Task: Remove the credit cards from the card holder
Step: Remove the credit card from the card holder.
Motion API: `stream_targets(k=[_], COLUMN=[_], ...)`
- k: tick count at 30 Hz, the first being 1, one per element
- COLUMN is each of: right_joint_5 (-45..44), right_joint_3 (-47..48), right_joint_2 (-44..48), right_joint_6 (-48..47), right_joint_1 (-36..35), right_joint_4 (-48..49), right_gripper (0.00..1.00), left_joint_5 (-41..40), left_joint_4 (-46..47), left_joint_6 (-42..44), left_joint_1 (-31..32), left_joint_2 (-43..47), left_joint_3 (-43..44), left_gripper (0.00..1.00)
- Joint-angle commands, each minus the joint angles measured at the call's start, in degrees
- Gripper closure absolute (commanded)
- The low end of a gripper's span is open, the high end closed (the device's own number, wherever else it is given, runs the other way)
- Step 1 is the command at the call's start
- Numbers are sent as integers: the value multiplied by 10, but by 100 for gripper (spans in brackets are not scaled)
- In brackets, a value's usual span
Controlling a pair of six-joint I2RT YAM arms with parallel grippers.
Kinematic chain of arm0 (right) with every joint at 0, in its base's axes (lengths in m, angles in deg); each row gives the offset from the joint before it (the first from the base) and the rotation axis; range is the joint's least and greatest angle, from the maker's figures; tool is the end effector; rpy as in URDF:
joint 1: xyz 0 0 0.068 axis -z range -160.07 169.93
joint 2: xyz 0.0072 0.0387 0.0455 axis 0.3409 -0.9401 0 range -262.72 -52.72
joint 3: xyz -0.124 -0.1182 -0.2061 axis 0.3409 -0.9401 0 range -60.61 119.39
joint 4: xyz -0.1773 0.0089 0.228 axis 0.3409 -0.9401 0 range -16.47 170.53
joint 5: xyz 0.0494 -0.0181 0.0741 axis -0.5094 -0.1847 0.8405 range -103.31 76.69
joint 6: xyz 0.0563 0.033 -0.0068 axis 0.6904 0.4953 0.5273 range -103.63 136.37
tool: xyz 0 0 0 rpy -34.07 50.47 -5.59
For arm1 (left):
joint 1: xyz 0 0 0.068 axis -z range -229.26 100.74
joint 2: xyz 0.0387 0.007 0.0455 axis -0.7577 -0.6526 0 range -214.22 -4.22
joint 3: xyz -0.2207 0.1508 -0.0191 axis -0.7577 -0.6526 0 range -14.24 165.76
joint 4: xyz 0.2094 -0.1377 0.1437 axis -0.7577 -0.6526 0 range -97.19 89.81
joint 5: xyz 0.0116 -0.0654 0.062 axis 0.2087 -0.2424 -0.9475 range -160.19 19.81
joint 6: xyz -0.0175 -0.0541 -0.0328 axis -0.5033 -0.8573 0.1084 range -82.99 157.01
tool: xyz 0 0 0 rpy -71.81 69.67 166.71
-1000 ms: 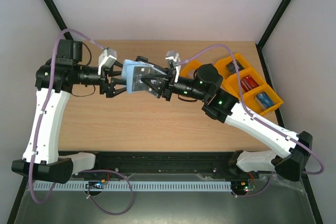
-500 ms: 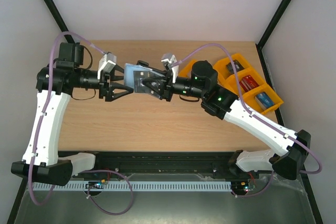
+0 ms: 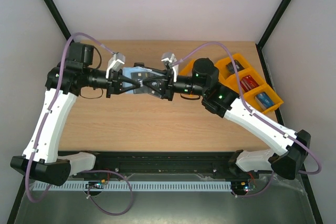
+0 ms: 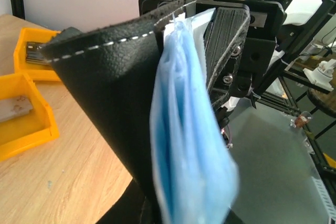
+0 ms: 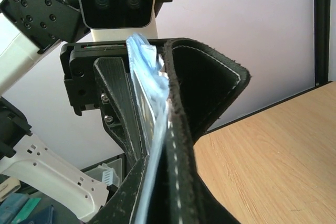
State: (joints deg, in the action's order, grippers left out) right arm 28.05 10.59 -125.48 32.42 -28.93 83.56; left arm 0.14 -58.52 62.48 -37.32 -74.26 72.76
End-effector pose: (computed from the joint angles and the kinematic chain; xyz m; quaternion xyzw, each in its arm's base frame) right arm 0.1925 0.2722 0.4162 -0.4271 0.5549 0.5676 0.4331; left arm 0.2293 -0.0982 0.4338 0.4635 0.6296 -0.4815 0.3961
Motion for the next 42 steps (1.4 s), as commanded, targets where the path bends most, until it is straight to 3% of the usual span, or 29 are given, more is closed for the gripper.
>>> stream_targets(k=[1,3,5,8,12,14,18,20,21,24,32,42], right_joint_5=[-22,-50,-87,-149,-188,-146,75,112,111,65,26,77], right_joint_3=[13,7,3,3,3,4,-1,3,-1,-23,-8,-21], right_joint_2=[21,38,62,102,139,137,79,50,44,35,-14,-31], right_joint_6=[-6,-6,-13,-32,-43,-40,9,32,34,47,30,73], right_joint_1=[9,22,35,45,47,47,43,41,41,43,42,37], right_joint_4=[6,-9,-32,-74,-101,-95,-15,10,19,48,4,82], right_gripper=[72,49,38,27,26,33,52,69,71,72,84,88], left_joint_5=[25,16,0,-44,-110,-133,-115,-87,-70,-26,31,46], left_joint_4=[-9,-2,14,45,77,84,85,71,58,17,-39,-19], left_joint_6=[12,6,-12,-54,-92,-101,-105,-89,-75,-27,41,22], left_joint_1=[-8,-13,-14,-14,-14,-14,-14,-14,-14,-14,-14,-14], left_joint_2=[7,10,12,15,19,19,18,17,18,18,16,14], left_joint_3=[4,-1,-6,-10,-20,-22,-17,-12,-6,10,27,7], left_gripper=[98,98,98,98,98,98,98,98,98,98,98,98])
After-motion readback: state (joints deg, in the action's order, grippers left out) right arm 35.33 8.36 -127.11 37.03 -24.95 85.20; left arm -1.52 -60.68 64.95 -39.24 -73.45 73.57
